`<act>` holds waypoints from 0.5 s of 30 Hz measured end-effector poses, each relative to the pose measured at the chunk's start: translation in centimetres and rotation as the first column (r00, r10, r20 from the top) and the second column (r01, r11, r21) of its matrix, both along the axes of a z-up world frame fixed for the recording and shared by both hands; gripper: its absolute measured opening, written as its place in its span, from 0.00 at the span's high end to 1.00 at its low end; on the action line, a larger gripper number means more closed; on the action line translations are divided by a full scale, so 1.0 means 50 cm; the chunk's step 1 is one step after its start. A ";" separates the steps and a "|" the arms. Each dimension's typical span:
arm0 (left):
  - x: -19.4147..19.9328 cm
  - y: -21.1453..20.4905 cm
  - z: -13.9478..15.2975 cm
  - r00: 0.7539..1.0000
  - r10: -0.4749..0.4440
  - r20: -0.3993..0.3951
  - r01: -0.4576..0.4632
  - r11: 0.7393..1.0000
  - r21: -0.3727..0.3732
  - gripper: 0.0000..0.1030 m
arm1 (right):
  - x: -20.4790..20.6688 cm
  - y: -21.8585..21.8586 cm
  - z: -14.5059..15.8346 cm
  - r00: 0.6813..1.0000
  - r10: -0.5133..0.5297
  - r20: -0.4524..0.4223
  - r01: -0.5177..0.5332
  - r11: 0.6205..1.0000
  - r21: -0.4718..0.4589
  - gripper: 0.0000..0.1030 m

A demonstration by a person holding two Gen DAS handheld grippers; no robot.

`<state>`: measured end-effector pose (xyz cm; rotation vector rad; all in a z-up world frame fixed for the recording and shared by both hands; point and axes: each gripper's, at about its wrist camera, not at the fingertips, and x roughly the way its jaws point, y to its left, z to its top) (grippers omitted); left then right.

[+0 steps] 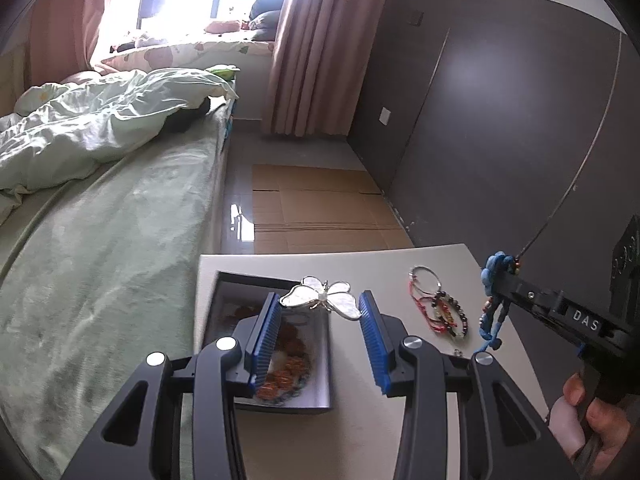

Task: Organize jewelry
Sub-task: 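Grasp the white butterfly brooch with the left gripper while the right holds the blue figure, then release the butterfly into the black box with the left gripper while the right drops the blue figure in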

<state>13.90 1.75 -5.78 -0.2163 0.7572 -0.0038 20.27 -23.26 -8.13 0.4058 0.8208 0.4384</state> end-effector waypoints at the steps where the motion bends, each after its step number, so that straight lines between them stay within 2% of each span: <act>1: -0.001 0.009 0.001 1.000 0.002 -0.003 -0.002 1.000 -0.002 0.63 | -0.002 0.007 0.002 1.000 0.009 0.007 -0.009 1.000 0.001 0.82; 12: 0.014 0.076 -0.026 0.998 0.024 -0.066 -0.029 0.996 -0.081 0.60 | -0.009 0.072 0.000 0.997 0.073 0.023 -0.074 0.997 0.026 0.82; 13: 0.017 0.079 -0.030 0.996 0.031 -0.082 -0.038 0.996 -0.082 0.48 | -0.010 0.080 -0.001 0.997 0.079 0.024 -0.080 0.996 0.026 0.82; 15: 0.014 0.091 -0.029 0.996 0.051 -0.068 -0.057 0.995 -0.085 0.35 | -0.010 0.093 -0.004 0.996 0.089 0.023 -0.090 0.996 0.028 0.82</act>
